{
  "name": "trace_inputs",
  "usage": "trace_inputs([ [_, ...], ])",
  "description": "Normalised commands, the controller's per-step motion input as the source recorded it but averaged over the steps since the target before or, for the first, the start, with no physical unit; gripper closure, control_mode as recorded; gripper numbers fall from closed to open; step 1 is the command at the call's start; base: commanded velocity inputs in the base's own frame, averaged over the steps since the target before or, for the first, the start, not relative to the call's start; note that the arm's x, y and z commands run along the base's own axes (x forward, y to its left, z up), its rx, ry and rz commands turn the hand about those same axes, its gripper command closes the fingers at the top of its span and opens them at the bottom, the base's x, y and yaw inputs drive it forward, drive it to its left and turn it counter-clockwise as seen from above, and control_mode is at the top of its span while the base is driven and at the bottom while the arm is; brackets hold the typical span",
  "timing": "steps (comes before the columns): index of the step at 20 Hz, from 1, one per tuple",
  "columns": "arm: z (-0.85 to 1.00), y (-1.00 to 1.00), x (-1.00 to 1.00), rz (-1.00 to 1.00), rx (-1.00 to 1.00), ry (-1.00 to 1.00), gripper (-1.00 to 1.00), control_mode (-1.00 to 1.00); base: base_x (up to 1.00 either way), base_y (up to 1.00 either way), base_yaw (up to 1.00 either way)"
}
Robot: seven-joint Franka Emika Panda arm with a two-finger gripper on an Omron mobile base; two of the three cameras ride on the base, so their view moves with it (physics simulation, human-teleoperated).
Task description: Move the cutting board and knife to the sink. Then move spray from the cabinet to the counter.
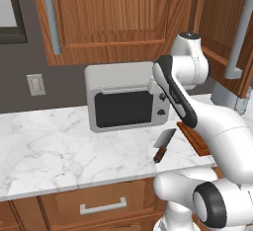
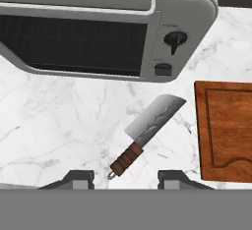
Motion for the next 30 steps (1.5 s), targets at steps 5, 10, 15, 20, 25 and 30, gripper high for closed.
trace_inputs([
  [5, 0.0, 0.0, -0.03, 0.0, 0.0, 0.0, -1.0, -1.0, 0.0, 0.0, 0.0],
  [10, 0.0, 0.0, -0.03, 0.0, 0.0, 0.0, -1.0, -1.0, 0.0, 0.0, 0.0],
  [15, -0.02, 0.0, -0.22, 0.0, 0.0, 0.12, -1.0, -1.0, 0.0, 0.0, 0.0],
  [20, -0.34, 0.02, -0.18, 0.0, 0.0, 0.19, -1.0, -1.0, 0.0, 0.0, 0.0],
  [25, -0.55, 0.12, 0.0, -0.01, 0.0, 0.18, -1.0, -1.0, 0.0, 0.0, 0.0],
  [30, -0.6, 0.09, 0.09, -0.03, 0.0, 0.15, -1.0, -1.0, 0.0, 0.0, 0.0],
])
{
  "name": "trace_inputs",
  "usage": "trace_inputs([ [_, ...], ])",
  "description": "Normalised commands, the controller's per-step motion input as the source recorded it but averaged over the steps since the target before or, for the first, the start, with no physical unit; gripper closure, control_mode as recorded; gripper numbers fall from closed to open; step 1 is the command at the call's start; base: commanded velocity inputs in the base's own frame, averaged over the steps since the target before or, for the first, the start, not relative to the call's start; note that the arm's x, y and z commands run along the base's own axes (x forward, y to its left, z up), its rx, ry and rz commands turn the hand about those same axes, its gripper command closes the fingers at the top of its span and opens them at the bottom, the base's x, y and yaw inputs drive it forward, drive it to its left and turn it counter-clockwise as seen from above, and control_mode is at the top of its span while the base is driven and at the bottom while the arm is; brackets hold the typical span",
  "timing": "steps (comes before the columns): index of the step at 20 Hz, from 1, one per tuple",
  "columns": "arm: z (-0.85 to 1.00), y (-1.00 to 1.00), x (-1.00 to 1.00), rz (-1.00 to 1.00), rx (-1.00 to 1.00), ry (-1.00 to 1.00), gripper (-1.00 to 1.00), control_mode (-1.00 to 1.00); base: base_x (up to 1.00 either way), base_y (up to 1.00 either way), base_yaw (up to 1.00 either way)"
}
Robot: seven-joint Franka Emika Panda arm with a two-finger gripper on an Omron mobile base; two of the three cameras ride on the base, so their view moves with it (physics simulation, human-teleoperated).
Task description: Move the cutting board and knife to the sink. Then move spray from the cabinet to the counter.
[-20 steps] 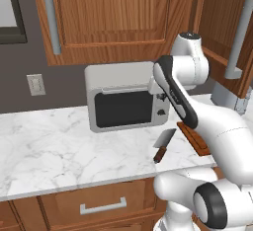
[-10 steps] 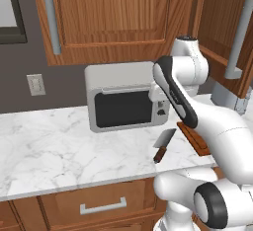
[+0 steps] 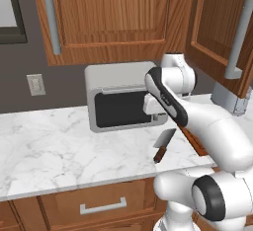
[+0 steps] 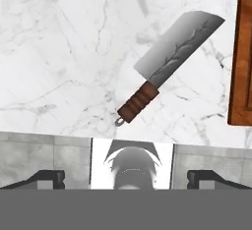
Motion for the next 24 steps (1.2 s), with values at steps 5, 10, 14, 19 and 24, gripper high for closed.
trace_inputs([
  [5, -0.54, 0.0, 0.18, -0.02, 0.0, 0.1, -1.0, -1.0, 0.0, 0.0, 0.0],
  [10, -0.33, 0.0, 0.24, -0.02, 0.0, 0.02, -1.0, -1.0, 0.0, 0.0, 0.0],
  [14, -0.28, 0.0, 0.21, -0.04, 0.0, 0.01, -1.0, -1.0, 0.0, 0.0, 0.0],
  [19, -0.28, 0.0, 0.07, -0.05, 0.0, 0.01, -1.0, -1.0, 0.0, 0.0, 0.0],
  [24, -0.35, -0.04, -0.02, -0.07, 0.0, 0.05, -1.0, -1.0, 0.0, 0.0, 0.0],
])
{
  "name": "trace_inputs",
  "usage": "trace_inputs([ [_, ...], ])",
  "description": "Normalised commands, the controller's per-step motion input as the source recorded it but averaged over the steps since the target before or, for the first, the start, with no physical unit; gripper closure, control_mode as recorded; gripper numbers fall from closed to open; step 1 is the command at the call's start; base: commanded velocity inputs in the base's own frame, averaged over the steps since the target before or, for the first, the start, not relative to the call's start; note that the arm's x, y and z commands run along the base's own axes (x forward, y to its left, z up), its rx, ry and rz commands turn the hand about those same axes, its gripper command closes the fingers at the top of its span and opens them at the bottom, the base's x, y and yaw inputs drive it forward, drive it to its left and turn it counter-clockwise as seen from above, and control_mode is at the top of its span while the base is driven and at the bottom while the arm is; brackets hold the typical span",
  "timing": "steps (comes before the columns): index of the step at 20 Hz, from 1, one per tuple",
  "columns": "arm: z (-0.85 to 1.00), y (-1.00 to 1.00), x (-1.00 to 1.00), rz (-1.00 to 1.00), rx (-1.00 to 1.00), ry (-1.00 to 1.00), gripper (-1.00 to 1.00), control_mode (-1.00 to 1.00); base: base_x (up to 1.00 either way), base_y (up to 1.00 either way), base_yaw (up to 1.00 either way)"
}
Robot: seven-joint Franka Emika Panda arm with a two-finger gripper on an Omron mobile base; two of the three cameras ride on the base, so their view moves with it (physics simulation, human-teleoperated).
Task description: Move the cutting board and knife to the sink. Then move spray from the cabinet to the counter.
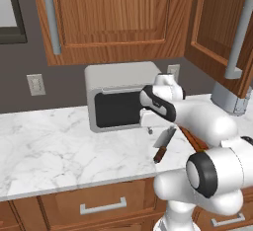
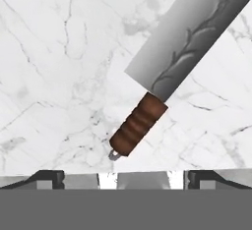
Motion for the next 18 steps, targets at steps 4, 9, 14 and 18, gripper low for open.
trace_inputs([
  [4, -0.33, -0.01, 0.0, -0.1, 0.0, 0.05, -1.0, -1.0, 0.0, 0.0, 0.0],
  [9, -0.51, 0.0, 0.0, -0.12, 0.0, 0.05, -1.0, -1.0, 0.0, 0.0, 0.0],
  [14, -0.47, 0.0, 0.0, -0.11, 0.0, 0.06, -1.0, -1.0, 0.0, 0.0, 0.0],
  [18, -0.37, -0.01, -0.03, -0.09, 0.0, 0.04, -1.0, -1.0, 0.0, 0.0, 0.0],
])
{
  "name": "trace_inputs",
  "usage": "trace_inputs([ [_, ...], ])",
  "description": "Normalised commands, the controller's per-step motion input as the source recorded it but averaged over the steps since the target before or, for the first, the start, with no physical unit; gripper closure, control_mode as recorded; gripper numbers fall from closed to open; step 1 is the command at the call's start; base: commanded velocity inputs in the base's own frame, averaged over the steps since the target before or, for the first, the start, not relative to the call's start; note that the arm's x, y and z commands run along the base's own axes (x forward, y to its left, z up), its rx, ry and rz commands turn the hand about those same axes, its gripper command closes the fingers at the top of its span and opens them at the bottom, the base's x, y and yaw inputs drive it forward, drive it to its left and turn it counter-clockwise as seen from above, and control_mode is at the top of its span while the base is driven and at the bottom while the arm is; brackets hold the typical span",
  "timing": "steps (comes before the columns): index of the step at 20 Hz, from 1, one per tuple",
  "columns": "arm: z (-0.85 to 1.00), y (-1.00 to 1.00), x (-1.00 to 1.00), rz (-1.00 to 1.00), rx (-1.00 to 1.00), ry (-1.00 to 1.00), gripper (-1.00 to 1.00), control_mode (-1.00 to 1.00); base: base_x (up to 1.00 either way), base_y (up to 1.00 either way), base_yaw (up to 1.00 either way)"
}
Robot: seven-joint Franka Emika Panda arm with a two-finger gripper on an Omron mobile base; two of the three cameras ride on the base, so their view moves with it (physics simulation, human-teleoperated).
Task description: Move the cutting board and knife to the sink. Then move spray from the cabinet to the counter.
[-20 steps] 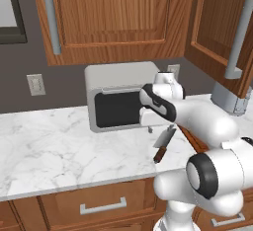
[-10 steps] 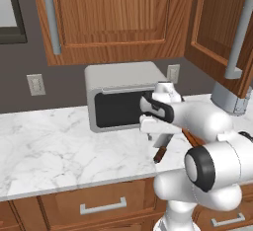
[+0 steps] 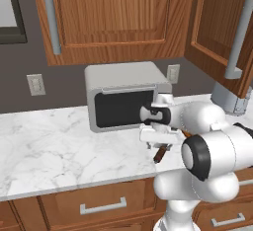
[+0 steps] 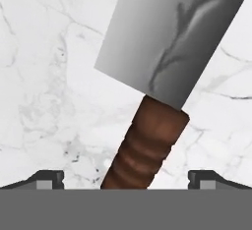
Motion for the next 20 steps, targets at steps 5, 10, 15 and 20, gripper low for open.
trace_inputs([
  [5, -0.32, -0.01, -0.1, -0.04, 0.0, 0.03, -1.0, -1.0, 0.0, 0.0, 0.0],
  [10, -0.35, 0.0, 0.0, -0.02, 0.0, 0.0, -1.0, -1.0, 0.0, 0.0, 0.0],
  [15, -0.16, 0.0, 0.0, 0.0, 0.0, 0.0, 1.0, -1.0, 0.0, 0.0, 0.0],
  [20, 0.0, 0.0, 0.0, 0.0, 0.0, 0.0, 1.0, -1.0, 0.0, 0.0, 0.0],
])
